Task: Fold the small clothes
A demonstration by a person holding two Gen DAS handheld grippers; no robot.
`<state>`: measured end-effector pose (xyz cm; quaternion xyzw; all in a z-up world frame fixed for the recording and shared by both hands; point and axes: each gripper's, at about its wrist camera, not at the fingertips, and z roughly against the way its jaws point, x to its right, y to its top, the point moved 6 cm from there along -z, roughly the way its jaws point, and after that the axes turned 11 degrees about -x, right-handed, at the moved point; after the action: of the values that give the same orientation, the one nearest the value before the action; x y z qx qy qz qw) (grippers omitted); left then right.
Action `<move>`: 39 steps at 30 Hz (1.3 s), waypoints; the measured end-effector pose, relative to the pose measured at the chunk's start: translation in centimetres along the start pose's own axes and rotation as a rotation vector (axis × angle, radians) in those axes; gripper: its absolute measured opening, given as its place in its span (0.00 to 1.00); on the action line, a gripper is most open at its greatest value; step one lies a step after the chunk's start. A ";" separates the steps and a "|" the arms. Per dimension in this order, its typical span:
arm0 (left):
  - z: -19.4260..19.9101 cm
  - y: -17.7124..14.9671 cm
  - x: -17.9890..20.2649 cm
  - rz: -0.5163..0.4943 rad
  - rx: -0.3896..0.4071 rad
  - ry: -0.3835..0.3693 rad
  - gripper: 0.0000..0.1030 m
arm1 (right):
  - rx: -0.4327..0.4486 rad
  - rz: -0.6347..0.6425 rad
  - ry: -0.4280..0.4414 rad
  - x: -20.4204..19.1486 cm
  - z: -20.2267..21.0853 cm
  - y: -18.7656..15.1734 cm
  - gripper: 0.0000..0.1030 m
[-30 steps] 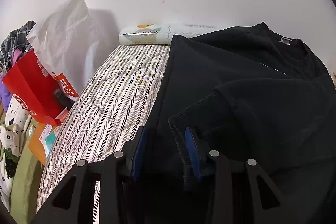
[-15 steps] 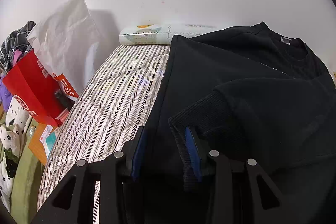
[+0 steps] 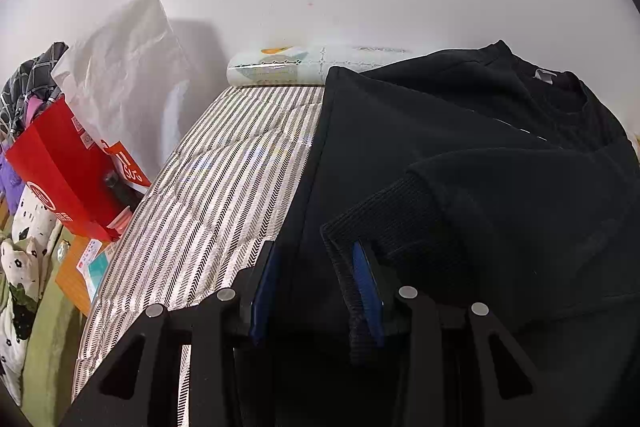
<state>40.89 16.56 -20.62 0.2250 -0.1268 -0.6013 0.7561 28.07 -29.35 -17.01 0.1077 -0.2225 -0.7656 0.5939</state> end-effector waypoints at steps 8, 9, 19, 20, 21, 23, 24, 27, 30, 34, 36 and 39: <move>0.0 0.0 0.1 -0.001 0.000 0.001 0.36 | 0.000 0.000 0.000 0.0 0.0 0.0 0.68; 0.0 0.0 0.1 -0.001 0.000 0.001 0.36 | 0.000 0.000 -0.001 -0.1 0.0 0.0 0.68; 0.1 0.0 0.1 -0.001 0.000 0.002 0.36 | 0.000 -0.002 0.001 0.1 0.0 -0.1 0.68; 0.1 0.0 0.1 -0.001 0.000 0.002 0.36 | 0.000 -0.002 0.000 0.1 0.0 -0.1 0.68; 0.1 0.0 0.1 -0.001 0.000 0.002 0.36 | 0.000 -0.002 0.000 0.1 0.0 -0.1 0.68; 0.1 0.0 0.1 -0.001 0.000 0.002 0.36 | 0.000 -0.002 0.001 0.1 0.0 -0.1 0.68; 0.1 0.0 0.1 -0.001 0.000 0.002 0.36 | 0.000 -0.002 0.000 0.1 0.0 -0.1 0.68; 0.1 0.0 0.1 -0.001 0.000 0.002 0.36 | 0.005 -0.005 0.001 0.2 0.2 -0.2 0.68; 0.1 0.0 0.1 -0.001 0.000 0.001 0.36 | 0.032 -0.027 -0.001 0.6 0.8 -0.4 0.68; 0.0 0.0 0.0 0.005 0.000 -0.001 0.37 | 0.056 -0.057 0.009 1.4 1.5 -0.7 0.68; 0.0 0.0 -0.1 0.008 0.000 -0.001 0.39 | 0.063 -0.071 0.009 1.6 1.9 -0.7 0.68; 0.0 0.0 -0.4 0.018 0.000 -0.001 0.43 | 0.035 -0.081 -0.005 2.0 1.9 -1.1 0.68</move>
<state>40.80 16.91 -20.60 0.2234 -0.1292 -0.5947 0.7614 25.76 -30.61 -15.63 0.1251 -0.2330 -0.7852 0.5599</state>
